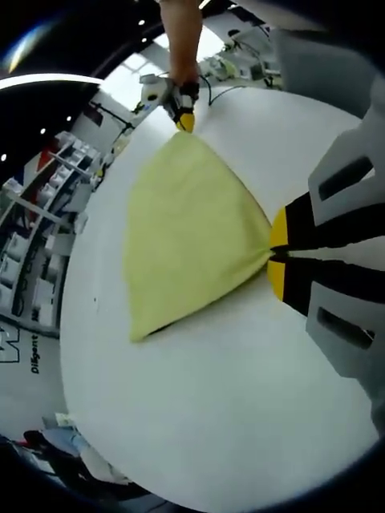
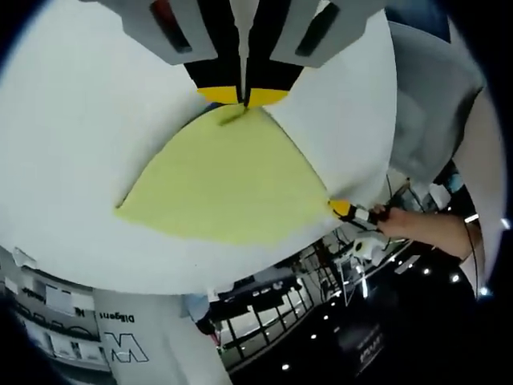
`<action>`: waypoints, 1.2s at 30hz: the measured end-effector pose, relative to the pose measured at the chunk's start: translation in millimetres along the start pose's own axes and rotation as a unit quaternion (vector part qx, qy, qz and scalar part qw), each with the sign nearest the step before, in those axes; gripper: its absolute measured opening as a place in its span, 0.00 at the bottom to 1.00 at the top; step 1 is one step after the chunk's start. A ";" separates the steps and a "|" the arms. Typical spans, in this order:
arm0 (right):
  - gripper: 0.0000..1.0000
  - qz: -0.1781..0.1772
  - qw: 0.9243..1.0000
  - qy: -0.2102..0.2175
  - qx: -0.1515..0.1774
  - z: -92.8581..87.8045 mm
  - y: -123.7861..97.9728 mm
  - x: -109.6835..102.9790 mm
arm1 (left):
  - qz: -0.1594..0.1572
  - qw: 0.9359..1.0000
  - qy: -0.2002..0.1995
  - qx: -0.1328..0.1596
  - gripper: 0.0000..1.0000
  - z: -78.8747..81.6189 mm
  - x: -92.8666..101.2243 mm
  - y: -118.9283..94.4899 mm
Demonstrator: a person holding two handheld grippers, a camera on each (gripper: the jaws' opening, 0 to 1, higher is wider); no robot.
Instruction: Fold the garment on the visible template until the final outline fits inside the template.
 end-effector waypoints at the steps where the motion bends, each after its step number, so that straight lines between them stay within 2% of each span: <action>1: 0.00 -0.004 1.000 -0.006 -0.004 0.0 -2.2 2.4 | 0.000 1.000 0.001 0.001 0.01 0.1 -0.2 -0.2; 3: 0.00 0.003 1.000 -0.007 0.000 1.7 -7.2 5.5 | 0.000 1.000 0.003 0.001 0.01 0.3 -0.8 -0.8; 5: 0.00 0.002 0.999 -0.035 -0.024 0.0 -13.7 10.6 | 0.003 1.000 0.006 0.002 0.01 0.6 -2.3 -1.4; 10: 0.00 0.013 0.997 -0.059 -0.039 -1.8 -26.2 15.4 | 0.007 1.000 0.005 0.004 0.01 1.0 -5.1 -3.1; 14: 0.00 0.019 0.994 -0.088 -0.061 -6.7 -23.2 9.5 | 0.005 1.000 0.004 0.000 0.01 -1.3 -3.6 -2.6; 18: 0.00 0.001 0.989 -0.125 -0.079 -16.0 -15.7 4.7 | 0.007 1.000 -0.002 -0.003 0.02 -3.7 -4.3 -4.9; 22: 0.00 -0.004 0.991 -0.115 -0.072 -19.7 -13.8 1.1 | 0.005 1.000 -0.008 -0.011 0.02 -11.6 -7.7 -9.7; 26: 0.00 -0.008 0.992 -0.106 -0.072 -20.5 -15.7 -2.7 | -0.021 0.998 -0.047 -0.026 0.03 -19.9 -2.6 -13.3; 31: 0.00 -0.005 0.992 -0.100 -0.072 -23.4 -17.5 -8.2 | -0.016 0.999 -0.041 -0.026 0.03 -25.9 -6.9 -21.5; 36: 0.00 -0.008 0.993 -0.097 -0.072 -24.3 -19.4 -10.5 | -0.028 0.999 -0.031 -0.030 0.02 -29.8 -4.8 -26.2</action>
Point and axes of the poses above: the point that each gripper's makers call its tool centre point, and the gripper's own axes: y roughly forward along the fingers, x roughly to its right, z roughly out of its top, the point moved 7 cm from there along -y, roughly backward along the fingers, and after that the axes turned 2 degrees about -y, right-handed, at the moved point
